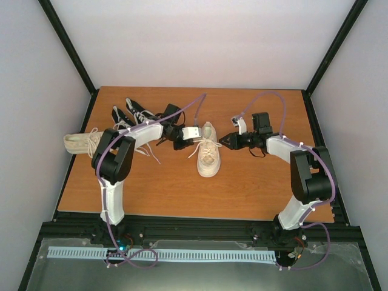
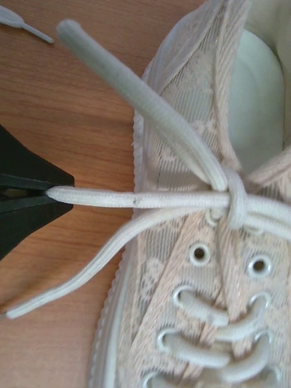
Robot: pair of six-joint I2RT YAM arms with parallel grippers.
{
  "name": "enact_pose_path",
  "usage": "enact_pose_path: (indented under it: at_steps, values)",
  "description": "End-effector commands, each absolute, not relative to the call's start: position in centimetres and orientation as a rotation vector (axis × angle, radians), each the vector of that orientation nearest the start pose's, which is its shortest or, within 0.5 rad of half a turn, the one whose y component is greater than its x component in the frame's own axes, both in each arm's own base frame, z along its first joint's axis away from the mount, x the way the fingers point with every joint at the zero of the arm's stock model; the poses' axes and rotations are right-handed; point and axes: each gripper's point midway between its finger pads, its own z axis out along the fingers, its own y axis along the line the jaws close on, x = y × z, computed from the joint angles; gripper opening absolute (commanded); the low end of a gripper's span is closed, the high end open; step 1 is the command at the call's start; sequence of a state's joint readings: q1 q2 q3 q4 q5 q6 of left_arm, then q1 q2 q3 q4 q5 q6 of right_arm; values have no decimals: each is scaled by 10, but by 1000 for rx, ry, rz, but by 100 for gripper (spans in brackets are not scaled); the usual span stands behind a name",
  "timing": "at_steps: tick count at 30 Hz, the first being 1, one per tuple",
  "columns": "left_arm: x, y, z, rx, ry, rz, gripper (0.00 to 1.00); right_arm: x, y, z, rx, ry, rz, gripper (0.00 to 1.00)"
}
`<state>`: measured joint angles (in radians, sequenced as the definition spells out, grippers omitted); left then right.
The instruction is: Tie the shoes
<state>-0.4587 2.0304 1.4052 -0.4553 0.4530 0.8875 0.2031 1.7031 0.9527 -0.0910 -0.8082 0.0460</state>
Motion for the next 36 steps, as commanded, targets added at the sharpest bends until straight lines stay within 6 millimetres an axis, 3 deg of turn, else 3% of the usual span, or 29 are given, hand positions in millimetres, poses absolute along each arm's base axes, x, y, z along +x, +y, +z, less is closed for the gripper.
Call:
enact_pose_path:
  at_steps: [1,5,11,14,20,31,34,36]
  values:
    - [379,-275,71,1771,1827,-430,1,371,206,110,-573,2238,1109,36]
    - [384,-271,67,1792,1817,-367,1,369,207,109,-580,2239,1113,34]
    - [337,-266,59,2034,1682,-449,1,367,206,107,-579,2242,1113,34]
    - [329,-267,55,2037,1727,-486,1,367,207,106,-582,2241,1128,34]
    - [323,-268,54,2068,1715,-488,1,368,211,107,-587,2226,1163,41]
    - [297,-272,46,2125,1713,-582,1,397,218,108,-541,2178,1176,60]
    - [304,-276,49,2103,1708,-563,10,401,221,110,-546,2159,1186,60]
    - [306,-277,52,2098,1709,-559,21,403,223,114,-561,2140,1203,61]
